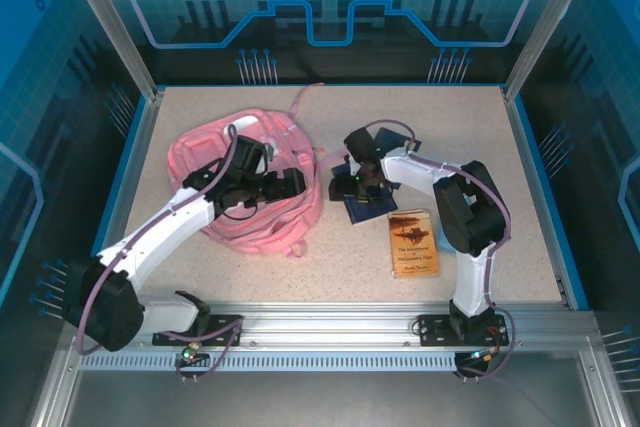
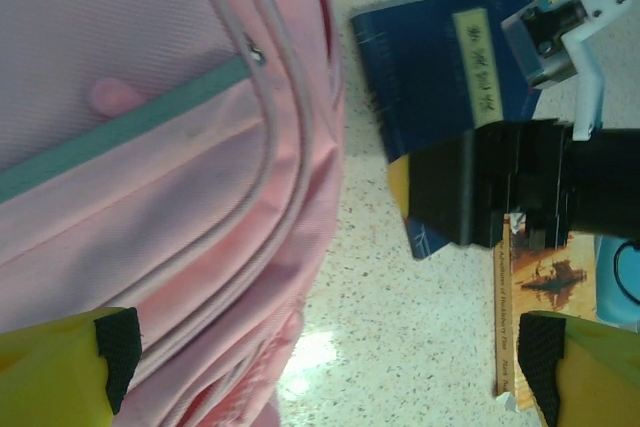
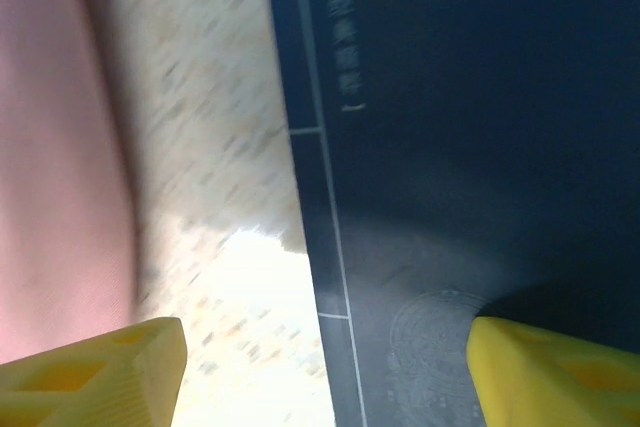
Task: Pack the student bag
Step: Move the book to the center of the table, then rotate the book at the center of the table.
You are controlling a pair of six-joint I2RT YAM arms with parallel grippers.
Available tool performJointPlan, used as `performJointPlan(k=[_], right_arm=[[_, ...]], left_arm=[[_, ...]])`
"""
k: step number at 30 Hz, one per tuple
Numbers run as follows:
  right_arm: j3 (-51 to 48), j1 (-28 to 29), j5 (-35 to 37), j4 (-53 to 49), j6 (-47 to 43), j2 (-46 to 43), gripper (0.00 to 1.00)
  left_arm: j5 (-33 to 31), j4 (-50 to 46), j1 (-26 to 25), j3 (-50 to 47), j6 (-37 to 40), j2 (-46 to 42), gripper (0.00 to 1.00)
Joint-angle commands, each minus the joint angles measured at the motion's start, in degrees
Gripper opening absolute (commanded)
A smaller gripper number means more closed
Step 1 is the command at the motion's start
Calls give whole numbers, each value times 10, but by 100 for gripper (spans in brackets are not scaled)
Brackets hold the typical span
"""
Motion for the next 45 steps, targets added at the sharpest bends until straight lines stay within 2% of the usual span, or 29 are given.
performJointPlan(k=[1,4,6,10,16,21,29,32,37,41,45], right_arm=[[-13,-11,-48,-10,12,-52,75],[-15,-39,-20,-18,-5,-94,76],[-13,-68,0,-31,-19,-99,77],[-13,-119,2,-53,-57,-71,74],[-9,-148,14,-67,-79,-40,72],[-11,-148,5,-65,-81,-14,67],[-26,-135,-20,-58,-81,-1,55],[-35,-121,-42,-54,-76,-4,47],[-60,-87,-99,-41,-55,-18,34],[-78,-59,-131,-31,-46,-44,33],[-55,-60,-61,-58,-46,-66,39]], left_arm=[[10,23,-25,29,-16,33,99],[7,32,-50,48,-43,70,98],[1,35,-70,65,-65,96,94],[-36,34,-125,106,-115,157,85],[-58,56,-173,131,-179,230,75],[-66,63,-180,141,-181,276,59],[-74,45,-180,151,-166,331,52],[-87,39,-180,151,-156,338,46],[-123,15,-174,153,-143,349,42],[-142,5,-165,145,-140,352,42],[-150,-6,-162,148,-129,359,42]])
